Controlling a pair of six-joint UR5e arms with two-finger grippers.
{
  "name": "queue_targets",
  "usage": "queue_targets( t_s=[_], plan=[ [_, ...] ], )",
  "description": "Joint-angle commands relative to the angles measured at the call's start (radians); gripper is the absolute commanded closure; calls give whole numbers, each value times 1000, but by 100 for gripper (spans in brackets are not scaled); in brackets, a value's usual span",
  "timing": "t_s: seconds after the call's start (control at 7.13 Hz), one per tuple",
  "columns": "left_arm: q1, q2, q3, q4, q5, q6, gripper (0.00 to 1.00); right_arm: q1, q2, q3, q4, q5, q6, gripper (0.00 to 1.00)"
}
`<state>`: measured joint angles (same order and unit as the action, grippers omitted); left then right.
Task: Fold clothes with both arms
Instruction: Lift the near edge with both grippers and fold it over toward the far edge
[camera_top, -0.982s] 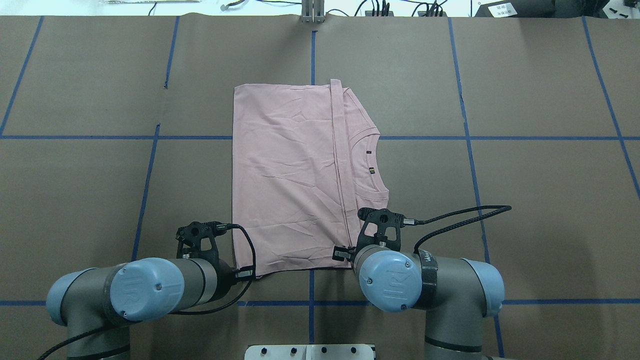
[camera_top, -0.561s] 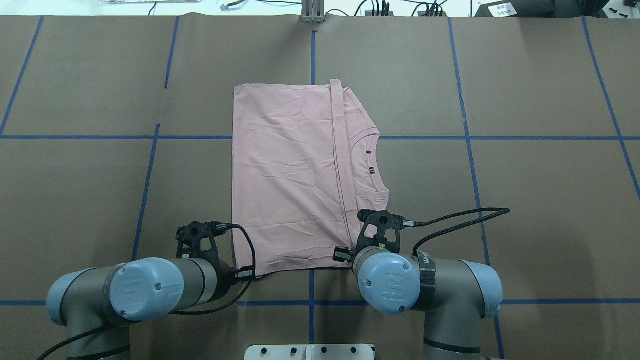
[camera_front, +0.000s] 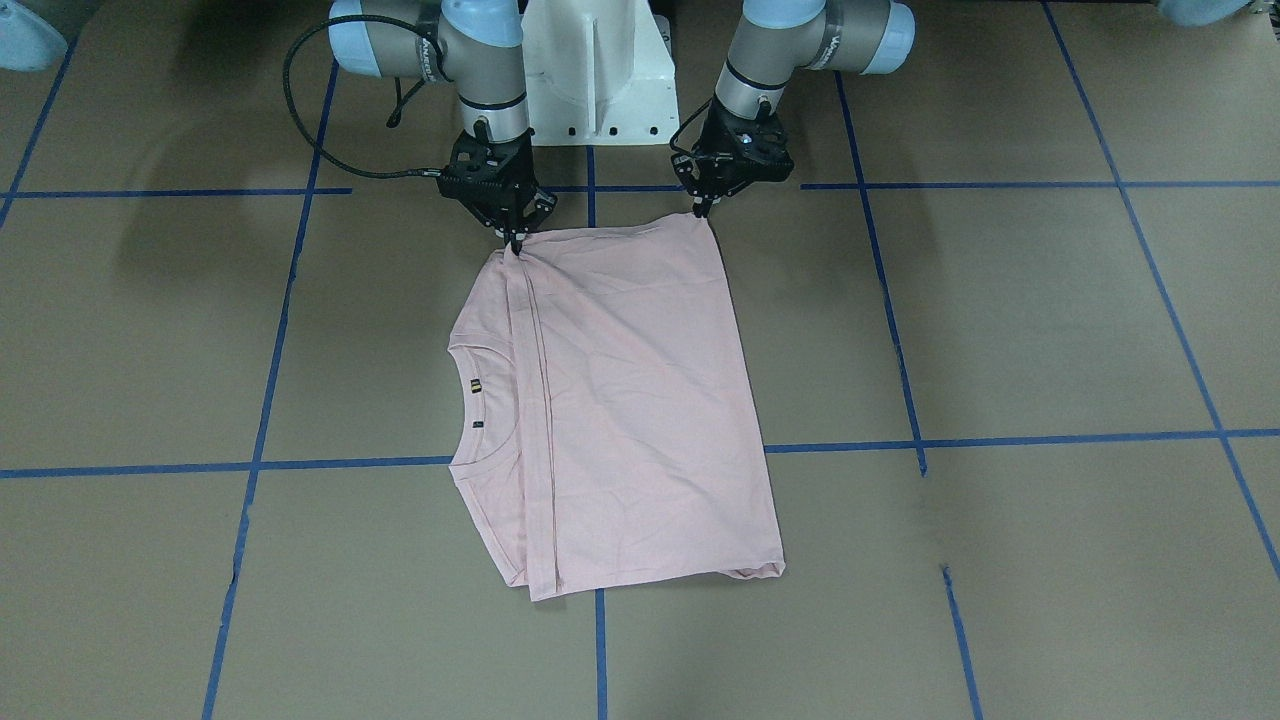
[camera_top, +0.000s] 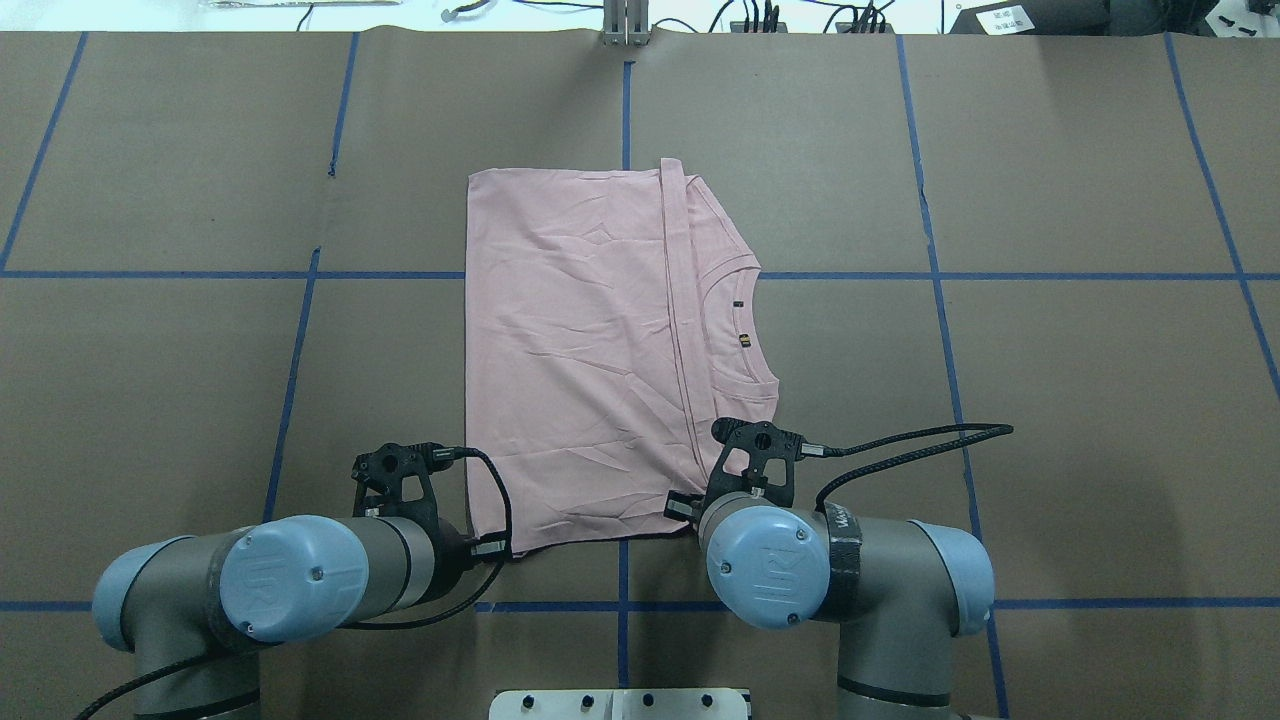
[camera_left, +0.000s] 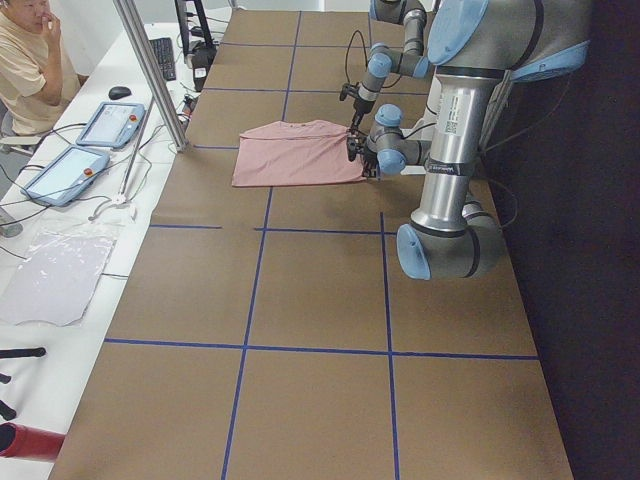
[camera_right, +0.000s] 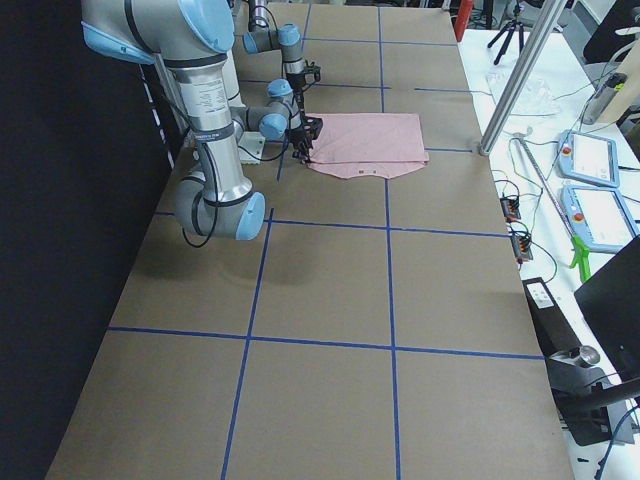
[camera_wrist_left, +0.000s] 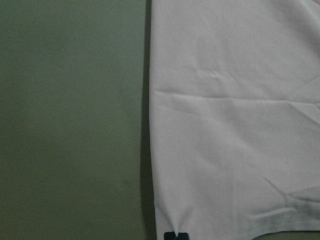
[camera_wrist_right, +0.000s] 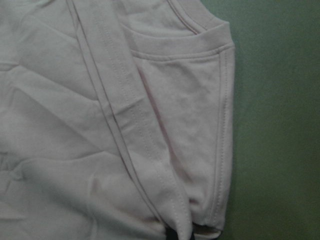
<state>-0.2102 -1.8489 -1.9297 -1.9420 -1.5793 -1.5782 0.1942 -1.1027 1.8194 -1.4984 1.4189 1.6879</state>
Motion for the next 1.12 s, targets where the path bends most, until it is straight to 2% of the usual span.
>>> queue_targets(
  t_s=[0.0,0.14,0.28,0.56,0.84,0.98],
  plan=[
    [0,-4,-9,0,-4,1,100,5,11,0,0,-5,1,100],
    [-3,2,-52,6,-7,4,100,11,7,26,-5,-3,-2,100],
    [-6,-1,-113,71,-43,19,100,11,7,91,-69,3,-4,100],
    [-5,-10,-265,220,-56,38,100,11,11,269,-242,8,-2,100],
    [-8,-48,-471,442,-135,38,100,-2,12,451,-406,34,1,100],
    [-9,-100,-498,521,-136,38,100,-4,24,492,-454,46,1,100]
  ],
)
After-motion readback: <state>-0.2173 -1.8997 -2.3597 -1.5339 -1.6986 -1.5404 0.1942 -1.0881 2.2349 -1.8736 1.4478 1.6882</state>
